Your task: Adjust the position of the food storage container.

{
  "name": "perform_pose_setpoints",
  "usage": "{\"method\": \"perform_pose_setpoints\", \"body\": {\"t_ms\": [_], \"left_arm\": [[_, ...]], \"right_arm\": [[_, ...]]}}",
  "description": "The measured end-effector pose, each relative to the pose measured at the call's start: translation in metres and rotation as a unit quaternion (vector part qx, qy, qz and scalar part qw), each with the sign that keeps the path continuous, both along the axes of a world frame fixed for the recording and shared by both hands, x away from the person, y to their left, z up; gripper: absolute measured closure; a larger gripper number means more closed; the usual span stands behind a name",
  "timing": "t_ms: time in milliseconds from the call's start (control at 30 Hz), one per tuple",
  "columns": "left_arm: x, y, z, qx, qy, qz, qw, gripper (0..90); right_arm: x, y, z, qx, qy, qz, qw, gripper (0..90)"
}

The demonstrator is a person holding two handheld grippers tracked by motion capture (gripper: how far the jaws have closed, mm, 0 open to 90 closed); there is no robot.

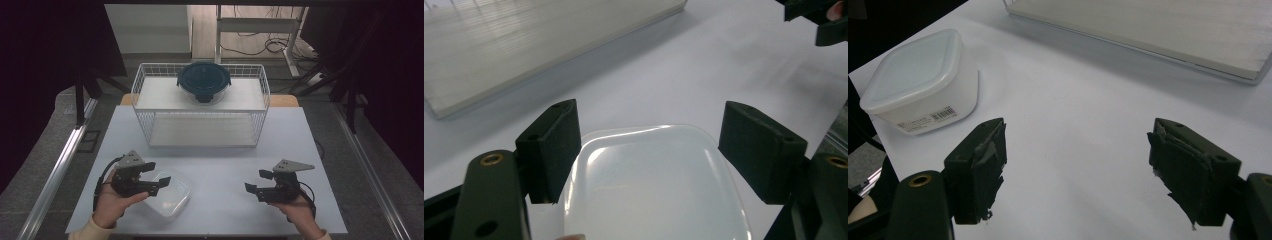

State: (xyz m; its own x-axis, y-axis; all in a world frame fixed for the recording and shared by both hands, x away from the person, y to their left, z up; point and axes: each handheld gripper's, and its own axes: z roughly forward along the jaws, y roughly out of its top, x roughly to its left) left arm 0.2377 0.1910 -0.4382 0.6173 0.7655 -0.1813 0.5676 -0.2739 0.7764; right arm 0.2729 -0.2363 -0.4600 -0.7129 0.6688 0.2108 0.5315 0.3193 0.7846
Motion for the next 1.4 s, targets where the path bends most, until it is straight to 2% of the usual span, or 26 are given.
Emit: {"method": "perform_pose_setpoints", "body": {"t_ms": [100,367,533,733,933,1100,1167,1267,1400], "left_arm": [[-0.002,0.006,0.001,0.007,0.001,0.004,1.0,28.9],[-0.005,0.014,-0.003,0.02,0.014,0.001,0.9997,37.5],[-0.006,0.014,-0.005,0.025,0.024,-0.017,0.9992,47.9],[-0.005,0.015,-0.007,0.035,0.035,-0.014,0.9987,57.6],[-0.005,0.019,-0.012,0.029,0.051,-0.024,0.998,68.1],[-0.011,0.024,-0.013,0.017,0.07,-0.047,0.9963,84.6],[-0.015,0.025,-0.014,0.013,0.074,-0.061,0.9953,88.7],[-0.023,0.019,-0.019,0.007,0.086,-0.102,0.991,90.0],[-0.032,0.008,-0.027,0.033,0.105,-0.133,0.9849,90.0]], "right_arm": [[-0.002,-0.003,0.0,-0.002,-0.004,-0.005,1.0,22.9],[-0.002,-0.01,-0.001,0.006,0.006,-0.022,0.9997,22.3],[-0.001,-0.009,-0.003,0.003,0.007,-0.021,0.9998,22.3],[-0.001,-0.007,-0.006,-0.004,0.011,-0.022,0.9997,22.3],[-0.001,-0.007,-0.006,-0.006,0.012,-0.023,0.9996,22.3],[-0.002,-0.007,-0.006,-0.008,0.011,-0.024,0.9996,22.3],[-0.002,-0.007,-0.006,-0.008,0.01,-0.024,0.9996,22.3],[-0.002,-0.008,-0.007,-0.008,0.013,-0.025,0.9996,22.3],[-0.002,-0.007,-0.007,-0.008,0.014,-0.026,0.9995,22.3]]}}
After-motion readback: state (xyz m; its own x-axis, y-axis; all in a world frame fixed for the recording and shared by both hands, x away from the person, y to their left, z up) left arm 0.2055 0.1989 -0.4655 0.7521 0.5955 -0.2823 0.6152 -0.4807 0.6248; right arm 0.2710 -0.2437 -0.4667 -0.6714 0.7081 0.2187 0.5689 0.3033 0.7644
